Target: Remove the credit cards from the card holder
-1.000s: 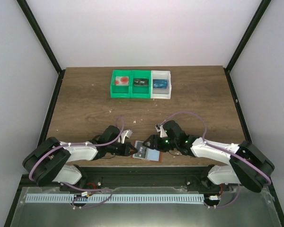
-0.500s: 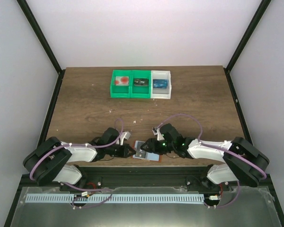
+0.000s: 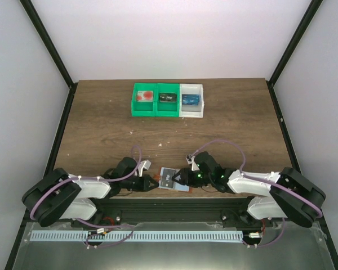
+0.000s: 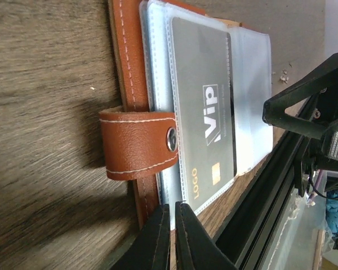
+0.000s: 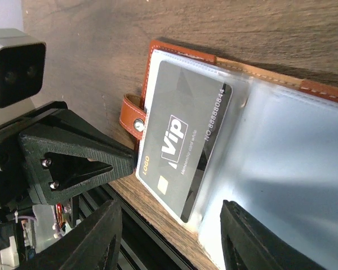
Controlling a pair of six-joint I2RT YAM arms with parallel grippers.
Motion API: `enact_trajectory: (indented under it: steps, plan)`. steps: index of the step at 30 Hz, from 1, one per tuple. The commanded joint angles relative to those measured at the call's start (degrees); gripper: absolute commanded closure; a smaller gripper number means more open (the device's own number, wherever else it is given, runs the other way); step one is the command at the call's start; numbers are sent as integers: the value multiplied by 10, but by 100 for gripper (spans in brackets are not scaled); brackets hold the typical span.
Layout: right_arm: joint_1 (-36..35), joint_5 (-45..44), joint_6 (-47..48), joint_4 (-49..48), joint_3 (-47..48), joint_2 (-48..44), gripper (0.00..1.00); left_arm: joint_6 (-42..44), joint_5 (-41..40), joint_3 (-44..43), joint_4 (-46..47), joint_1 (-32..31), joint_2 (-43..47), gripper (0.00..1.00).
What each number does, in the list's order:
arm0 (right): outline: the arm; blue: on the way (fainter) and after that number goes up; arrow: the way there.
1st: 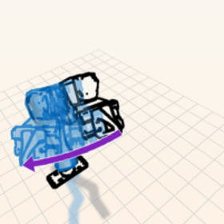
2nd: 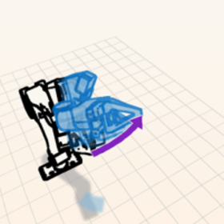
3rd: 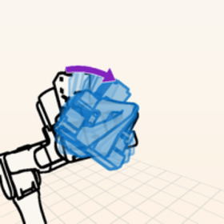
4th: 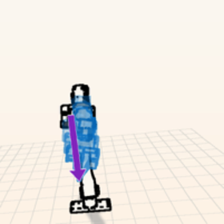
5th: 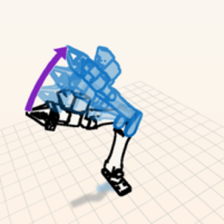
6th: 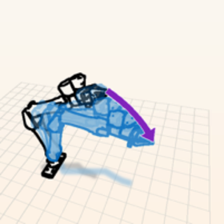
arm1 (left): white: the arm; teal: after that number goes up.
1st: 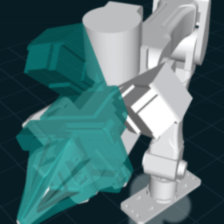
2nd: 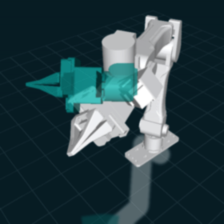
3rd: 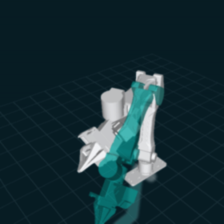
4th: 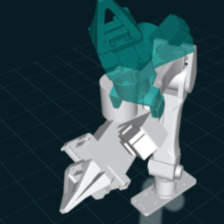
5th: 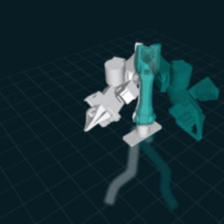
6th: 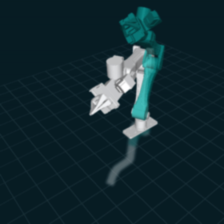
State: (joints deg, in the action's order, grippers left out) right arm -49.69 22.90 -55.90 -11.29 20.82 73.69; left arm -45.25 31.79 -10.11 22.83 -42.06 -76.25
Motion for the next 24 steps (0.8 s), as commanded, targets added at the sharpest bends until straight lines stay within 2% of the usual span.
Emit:
enact_trajectory:
  steps: [1, 8, 13, 19, 24]
  plan:
    - [-6, -23, -19, -24, -13, -24, 52, -5, 3, 2, 3, -3, 18, 93]
    - [-7, -8, -42, -67, -27, -13, 54, -9, 9, 9, 20, -4, 8, 95]
    - [-7, -4, -52, -88, -35, -4, 56, -37, 56, 24, 94, -6, -24, 99]
    - [-8, -14, -49, -81, -34, -7, 56, -40, 56, 9, 89, -28, -41, 100]
    - [-8, -22, -47, -72, -36, -10, 56, -34, 47, 6, 66, -28, 1, 98]
